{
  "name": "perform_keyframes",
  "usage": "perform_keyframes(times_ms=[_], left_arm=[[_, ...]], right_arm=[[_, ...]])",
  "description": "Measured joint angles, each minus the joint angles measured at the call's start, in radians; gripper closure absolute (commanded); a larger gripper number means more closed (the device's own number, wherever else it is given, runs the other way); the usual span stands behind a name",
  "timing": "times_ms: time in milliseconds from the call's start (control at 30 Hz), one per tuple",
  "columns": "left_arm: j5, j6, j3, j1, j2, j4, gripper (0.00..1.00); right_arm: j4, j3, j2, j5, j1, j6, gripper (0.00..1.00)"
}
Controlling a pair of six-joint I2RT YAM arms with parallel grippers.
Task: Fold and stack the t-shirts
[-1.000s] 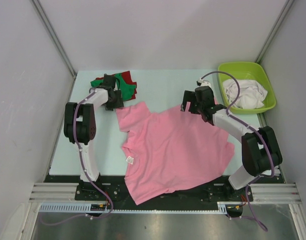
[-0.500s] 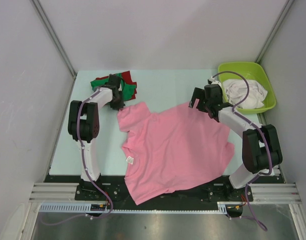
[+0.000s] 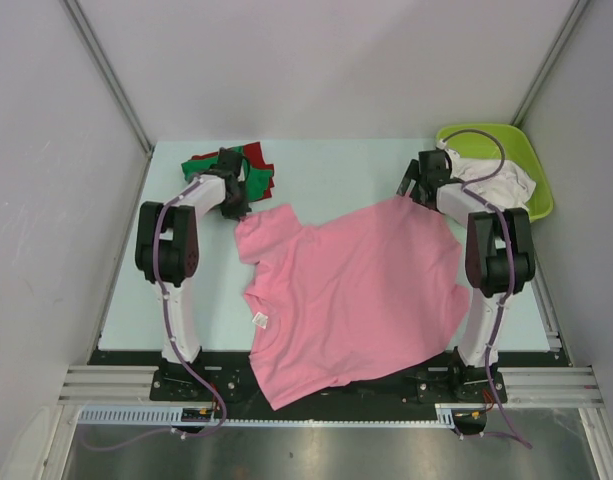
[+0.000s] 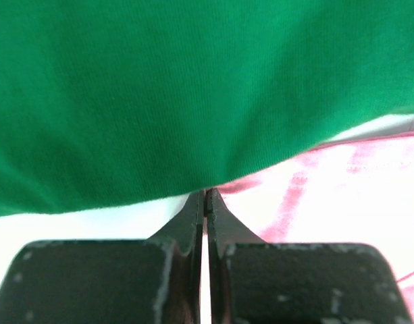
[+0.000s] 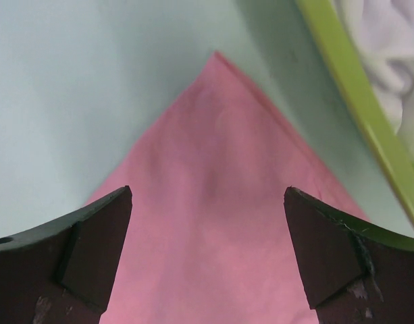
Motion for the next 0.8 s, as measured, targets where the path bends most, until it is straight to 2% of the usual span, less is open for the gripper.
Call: perform_keyframes(times_ms=[167,400,533,633,667,733,767,800], left_arm=[[0.023,-0.001,0.001,0.0,-0.032,-0.018,1.0],[0.057,-0.008,0.05,0.0,-0.071,-0.045,0.99],[0.079,-0.008,0.122,0.0,-0.071,-0.058,0.98],[0.087,-0.008,0.18,0.0,-0.071,-0.075,0.98],[0.09,-0.008,0.201,0.0,-0.071,-0.082,0.98],[0.094,-0.008,0.252,0.0,-0.064,-0.097,0.98],[0.095,-0.008,0.277,0.0,-0.059,-0.103,0.98],[0.095,-0.008,0.311,0.0,-0.05,-0.112,0.98]], right_arm=[[-0.058,0.184,0.146,0.046,-0.004,-0.025,0.0],[-0.149,0.344,0.28,0.065,-0.005,-0.038,0.01],[-0.233,0.45,0.349,0.076,-0.011,-0.036,0.1],[-0.276,0.504,0.375,0.07,-0.019,-0.037,0.32],[-0.288,0.521,0.385,0.068,-0.023,-0.035,0.47],[-0.33,0.567,0.412,0.074,-0.027,-0.041,0.63],[-0.346,0.587,0.423,0.075,-0.03,-0.042,0.79],[-0.362,0.604,0.431,0.074,-0.034,-0.044,0.84]])
